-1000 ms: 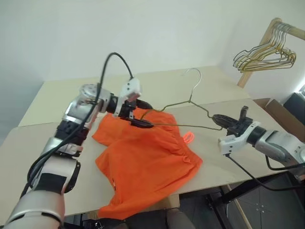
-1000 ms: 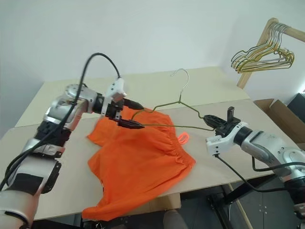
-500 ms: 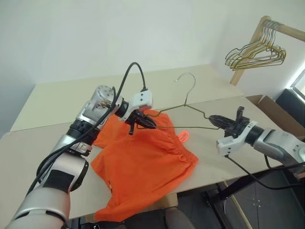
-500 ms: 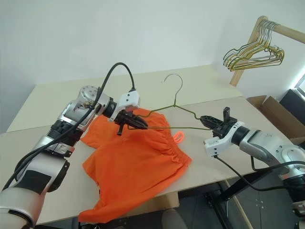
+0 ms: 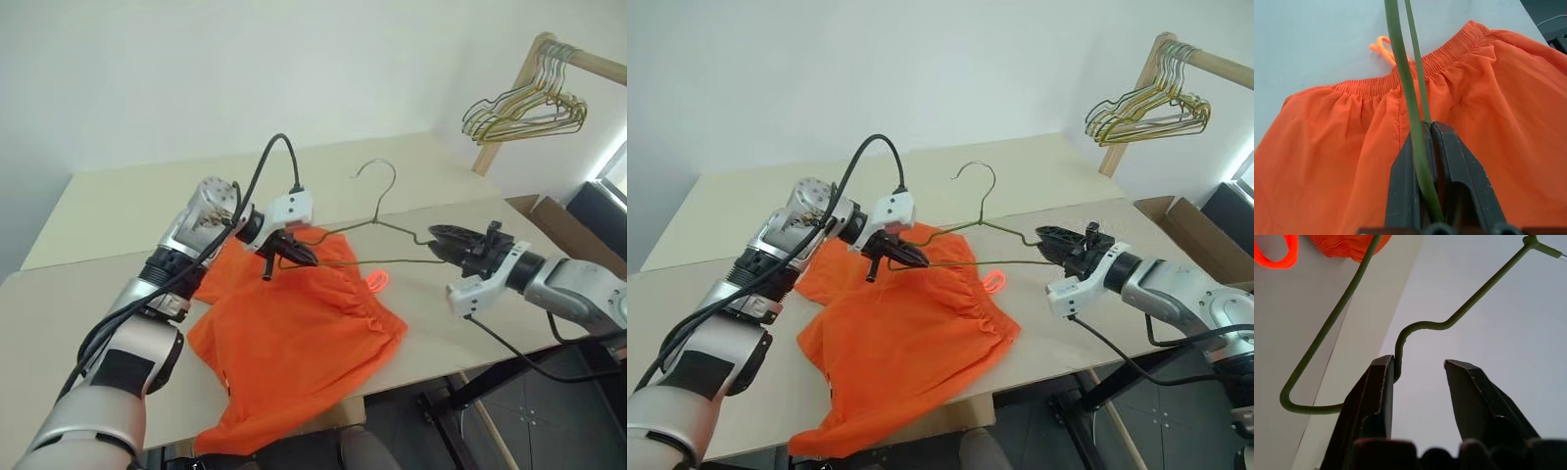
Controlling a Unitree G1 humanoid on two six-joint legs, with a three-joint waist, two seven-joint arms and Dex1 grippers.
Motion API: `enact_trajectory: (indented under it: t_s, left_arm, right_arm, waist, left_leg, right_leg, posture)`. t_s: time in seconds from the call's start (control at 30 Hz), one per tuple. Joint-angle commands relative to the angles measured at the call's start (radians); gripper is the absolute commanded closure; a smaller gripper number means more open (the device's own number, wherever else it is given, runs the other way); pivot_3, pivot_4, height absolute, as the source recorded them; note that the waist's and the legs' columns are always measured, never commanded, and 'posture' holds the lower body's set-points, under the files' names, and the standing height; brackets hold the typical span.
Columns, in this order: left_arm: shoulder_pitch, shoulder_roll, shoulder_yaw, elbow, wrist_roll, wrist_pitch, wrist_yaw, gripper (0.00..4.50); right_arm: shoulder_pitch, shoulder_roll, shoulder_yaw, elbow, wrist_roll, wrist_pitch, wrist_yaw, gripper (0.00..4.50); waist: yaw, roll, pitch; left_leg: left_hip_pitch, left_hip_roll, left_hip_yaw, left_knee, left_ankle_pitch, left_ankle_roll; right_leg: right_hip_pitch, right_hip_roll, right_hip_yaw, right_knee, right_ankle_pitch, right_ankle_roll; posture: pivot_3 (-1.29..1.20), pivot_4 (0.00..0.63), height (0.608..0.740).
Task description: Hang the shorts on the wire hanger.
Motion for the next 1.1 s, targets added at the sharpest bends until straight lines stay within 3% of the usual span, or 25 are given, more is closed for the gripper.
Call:
enact_trajectory:
  t_s: [0.03,0.1,0.27,0.4,0.5,0.6,0.83,0.97,1.1]
  left_arm:
    - [-0.025,0.000,0.045,0.009,-0.008,-0.002,0.016,4.50]
    - [-0.027,0.003,0.051,0.016,-0.008,-0.004,0.022,4.50]
    - [-0.025,0.012,0.062,0.016,-0.007,-0.013,0.024,4.50]
    - [-0.021,0.013,0.082,0.002,-0.014,-0.014,0.035,4.50]
    - [-0.002,0.028,0.100,-0.042,-0.031,-0.015,0.023,4.50]
    - [0.028,0.053,0.114,-0.099,-0.043,-0.032,0.005,4.50]
    - [0.092,0.120,0.157,-0.239,-0.107,-0.027,-0.031,4.50]
    - [0.109,0.141,0.169,-0.284,-0.127,-0.007,-0.029,4.50]
    - [0.111,0.148,0.176,-0.304,-0.142,0.007,-0.022,4.50]
  right_arm:
    - [0.008,-0.035,-0.059,-0.040,0.119,-0.028,0.056,1.12]
    - [0.039,-0.063,-0.065,-0.058,0.249,-0.043,0.134,0.43]
    - [0.132,-0.105,-0.109,-0.151,0.656,0.093,0.375,0.43]
    - [0.168,-0.116,-0.160,-0.280,1.057,0.433,0.596,0.43]
    - [0.109,-0.120,-0.156,-0.303,1.290,0.771,0.729,0.43]
    - [-0.002,-0.103,-0.101,-0.249,1.308,0.955,0.824,0.43]
    - [-0.178,-0.019,-0.023,-0.153,1.241,1.113,0.975,0.43]
    - [-0.189,-0.006,-0.015,-0.190,1.239,1.150,1.059,0.43]
    - [-0.191,0.045,0.032,-0.183,1.144,1.149,1.030,0.43]
  waist:
    - [0.000,0.000,0.000]
    - [-0.001,0.000,0.000]
    - [0.000,0.000,0.000]
    - [0.000,0.000,0.000]
    - [0.007,0.000,0.000]
    - [0.011,0.002,-0.001]
    - [0.043,0.003,-0.002]
    - [0.076,0.004,-0.002]
    - [0.103,0.004,-0.002]
  left_leg:
    - [0.000,0.000,0.000,0.000,0.000,0.000]
    - [0.000,0.000,0.000,0.000,0.000,0.000]
    - [0.000,0.000,0.000,0.001,0.000,0.000]
    - [0.002,0.000,-0.005,0.002,0.000,0.000]
    - [0.006,0.000,-0.007,0.002,0.000,0.001]
    - [0.006,0.001,-0.009,0.002,-0.001,0.001]
    - [0.005,0.001,-0.010,0.002,-0.001,0.001]
    - [0.000,0.000,-0.010,0.005,-0.001,0.001]
    - [0.000,-0.001,-0.010,0.007,-0.001,0.001]
  right_leg:
    - [0.000,0.000,0.000,0.000,0.000,0.000]
    - [0.000,0.000,0.000,0.000,0.000,0.000]
    - [0.003,0.000,-0.001,-0.001,0.000,0.000]
    - [0.010,0.000,-0.003,-0.002,0.000,0.000]
    - [0.014,0.000,-0.005,-0.002,0.000,0.000]
    - [0.014,0.000,-0.006,-0.003,0.000,0.000]
    - [0.009,-0.001,-0.006,-0.002,0.000,0.000]
    - [0.006,-0.002,-0.007,-0.001,0.000,0.000]
    - [0.006,-0.003,-0.007,-0.001,0.000,0.001]
  posture:
    - [-0.26,0.000,0.740]
    - [-0.26,0.000,0.740]
    - [-0.24,0.000,0.740]
    - [-0.23,0.000,0.740]
    - [-0.21,0.000,0.740]
    - [-0.19,0.000,0.740]
    - [-0.16,0.000,0.740]
    - [-0.15,0.000,0.740]
    - [-0.14,0.000,0.740]
